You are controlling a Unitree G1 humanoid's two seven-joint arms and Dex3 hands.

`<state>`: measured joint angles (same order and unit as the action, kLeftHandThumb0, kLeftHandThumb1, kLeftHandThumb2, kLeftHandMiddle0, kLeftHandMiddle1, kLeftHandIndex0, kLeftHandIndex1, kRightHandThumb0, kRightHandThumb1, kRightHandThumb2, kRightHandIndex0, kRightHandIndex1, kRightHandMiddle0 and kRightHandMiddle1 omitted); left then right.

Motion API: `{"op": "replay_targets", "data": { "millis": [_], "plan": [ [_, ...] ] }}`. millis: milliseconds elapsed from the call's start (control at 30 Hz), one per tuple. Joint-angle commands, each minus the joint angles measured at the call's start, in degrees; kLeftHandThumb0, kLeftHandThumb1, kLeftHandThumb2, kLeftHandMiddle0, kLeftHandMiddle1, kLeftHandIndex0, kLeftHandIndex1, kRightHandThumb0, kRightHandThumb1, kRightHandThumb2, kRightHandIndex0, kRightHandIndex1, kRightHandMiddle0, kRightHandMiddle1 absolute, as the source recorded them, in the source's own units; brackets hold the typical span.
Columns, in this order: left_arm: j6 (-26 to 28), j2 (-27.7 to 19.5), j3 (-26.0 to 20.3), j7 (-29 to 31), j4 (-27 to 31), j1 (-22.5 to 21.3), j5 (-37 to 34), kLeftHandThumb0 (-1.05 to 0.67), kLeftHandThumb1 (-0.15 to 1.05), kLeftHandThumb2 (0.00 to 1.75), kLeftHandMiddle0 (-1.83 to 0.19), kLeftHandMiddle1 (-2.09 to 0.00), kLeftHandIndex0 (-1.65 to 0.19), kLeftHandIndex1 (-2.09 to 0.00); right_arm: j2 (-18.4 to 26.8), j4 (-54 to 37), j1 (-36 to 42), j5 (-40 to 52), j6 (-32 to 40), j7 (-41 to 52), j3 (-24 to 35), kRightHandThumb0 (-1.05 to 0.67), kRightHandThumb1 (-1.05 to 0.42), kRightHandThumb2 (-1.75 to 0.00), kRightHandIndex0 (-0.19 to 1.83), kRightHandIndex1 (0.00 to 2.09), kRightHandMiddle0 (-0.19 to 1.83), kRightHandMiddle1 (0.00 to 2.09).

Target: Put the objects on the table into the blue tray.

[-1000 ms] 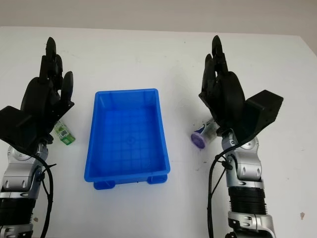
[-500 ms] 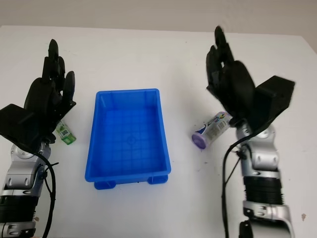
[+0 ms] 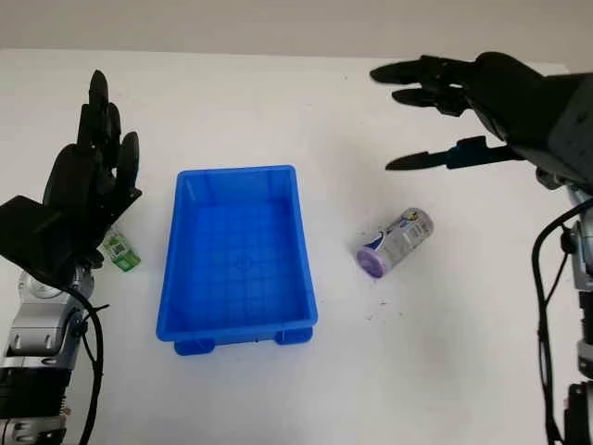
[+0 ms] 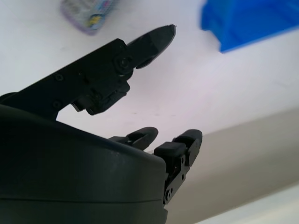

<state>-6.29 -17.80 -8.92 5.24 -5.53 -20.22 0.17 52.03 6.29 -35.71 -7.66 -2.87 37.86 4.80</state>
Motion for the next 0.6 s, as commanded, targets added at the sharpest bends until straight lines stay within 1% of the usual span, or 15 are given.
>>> {"op": "replay_targets", "data": {
  "millis": [0, 67, 100, 200, 300, 367, 500, 567],
  "plan": [
    [0.1, -0.4, -0.4, 0.5, 0.2, -0.6, -0.6, -0.76, 1.05, 0.62, 0.19, 0.00, 0.19, 0.00, 2.9, -0.5, 0.9, -3.2, -2.6, 0.5, -1.8, -0.46, -0.67, -0.06, 0.55, 0.11, 0.57, 0.08],
    [0.4, -0.3, -0.4, 0.8, 0.0, -0.8, -0.9, -0.76, 1.05, 0.61, 0.19, 0.00, 0.19, 0.00, 4.4, -1.8, 1.1, -6.0, -2.0, 2.4, -3.6, -0.47, -0.70, -0.07, 0.50, 0.07, 0.53, 0.05],
    [0.4, -0.4, -0.3, 0.8, -0.1, -0.9, -0.7, -0.76, 1.05, 0.61, 0.19, 0.00, 0.19, 0.00, 5.0, -2.2, 1.2, -7.1, -2.3, 3.3, -4.4, -0.45, -0.71, -0.07, 0.48, 0.06, 0.51, 0.05],
    [0.6, -0.6, -0.2, 0.7, -0.2, -1.0, -0.4, -0.77, 1.05, 0.62, 0.19, 0.00, 0.19, 0.00, 5.6, -3.0, 1.5, -9.3, -3.4, 4.4, -5.8, -0.43, -0.74, -0.07, 0.46, 0.05, 0.48, 0.04],
    [0.4, -0.6, -0.2, 0.7, -0.2, -1.0, -0.3, -0.77, 1.05, 0.62, 0.19, 0.00, 0.19, -0.01, 5.1, -2.5, 2.4, -10.8, -8.0, 4.3, -7.6, -0.39, -0.74, -0.06, 0.45, 0.05, 0.48, 0.04],
    [0.4, -0.9, -0.1, 0.7, -0.1, -0.9, 0.2, -0.76, 1.05, 0.63, 0.19, 0.00, 0.19, -0.01, 4.7, -1.9, 2.8, -11.6, -10.3, 4.1, -8.4, -0.39, -0.74, -0.06, 0.45, 0.05, 0.48, 0.05],
    [0.6, -0.8, -0.4, 0.9, 0.3, -0.6, -0.3, -0.76, 1.05, 0.63, 0.19, 0.00, 0.19, -0.01, 3.5, -0.4, 3.4, -13.4, -11.7, 4.1, -10.5, -0.40, -0.77, -0.07, 0.42, 0.04, 0.46, 0.04],
    [0.7, -0.8, -0.4, 0.8, 0.5, -0.5, -0.4, -0.76, 1.05, 0.62, 0.19, 0.00, 0.19, -0.01, 2.9, 0.1, 3.4, -13.1, -10.9, 5.1, -11.3, -0.36, -0.79, -0.07, 0.39, 0.03, 0.42, 0.03]
  ]
}}
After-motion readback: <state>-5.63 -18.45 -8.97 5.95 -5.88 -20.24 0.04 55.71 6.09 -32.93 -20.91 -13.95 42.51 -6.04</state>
